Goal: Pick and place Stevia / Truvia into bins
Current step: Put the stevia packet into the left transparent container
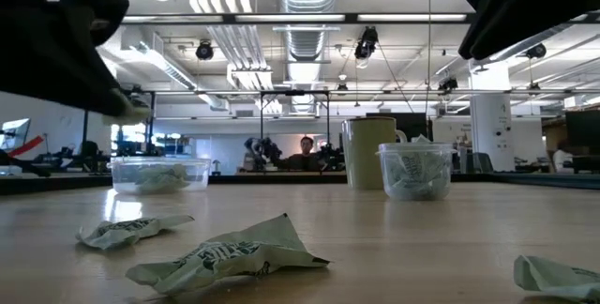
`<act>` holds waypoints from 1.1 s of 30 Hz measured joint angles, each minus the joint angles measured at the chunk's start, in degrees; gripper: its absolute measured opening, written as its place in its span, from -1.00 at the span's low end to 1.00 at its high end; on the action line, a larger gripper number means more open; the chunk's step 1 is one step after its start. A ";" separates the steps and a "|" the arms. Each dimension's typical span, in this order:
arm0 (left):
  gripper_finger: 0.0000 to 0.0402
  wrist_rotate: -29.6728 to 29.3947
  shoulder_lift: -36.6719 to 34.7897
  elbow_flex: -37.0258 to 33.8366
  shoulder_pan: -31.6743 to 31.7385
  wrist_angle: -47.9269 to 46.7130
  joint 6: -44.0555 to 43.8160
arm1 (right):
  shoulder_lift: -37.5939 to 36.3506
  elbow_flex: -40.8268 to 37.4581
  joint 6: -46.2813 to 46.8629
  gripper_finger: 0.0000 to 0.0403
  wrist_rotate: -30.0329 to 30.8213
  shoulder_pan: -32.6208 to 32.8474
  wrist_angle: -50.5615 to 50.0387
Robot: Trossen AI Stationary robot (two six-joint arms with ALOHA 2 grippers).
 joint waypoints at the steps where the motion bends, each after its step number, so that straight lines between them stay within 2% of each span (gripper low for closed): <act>1: -0.97 -1.09 -0.77 -0.23 0.00 -1.29 -0.02 | 0.00 -0.06 0.00 -0.70 0.00 0.00 0.01; 12: -0.97 -12.37 -6.55 -1.03 1.31 -13.24 -0.60 | 0.00 -0.16 -0.24 -0.72 -0.02 -0.02 0.62; 17: -0.97 -16.91 -8.28 -1.10 4.32 -24.88 -8.31 | 0.00 -0.34 -0.24 -0.72 -0.02 -0.02 0.79; 25: -0.97 -15.13 -8.90 -1.14 13.36 -43.97 -25.35 | 0.00 -0.53 -0.24 -0.72 -0.02 -0.02 0.88; 33: -0.97 -6.81 -8.90 -1.14 22.86 -44.81 -22.61 | 0.00 -0.72 -0.24 -0.72 -0.02 -0.02 0.96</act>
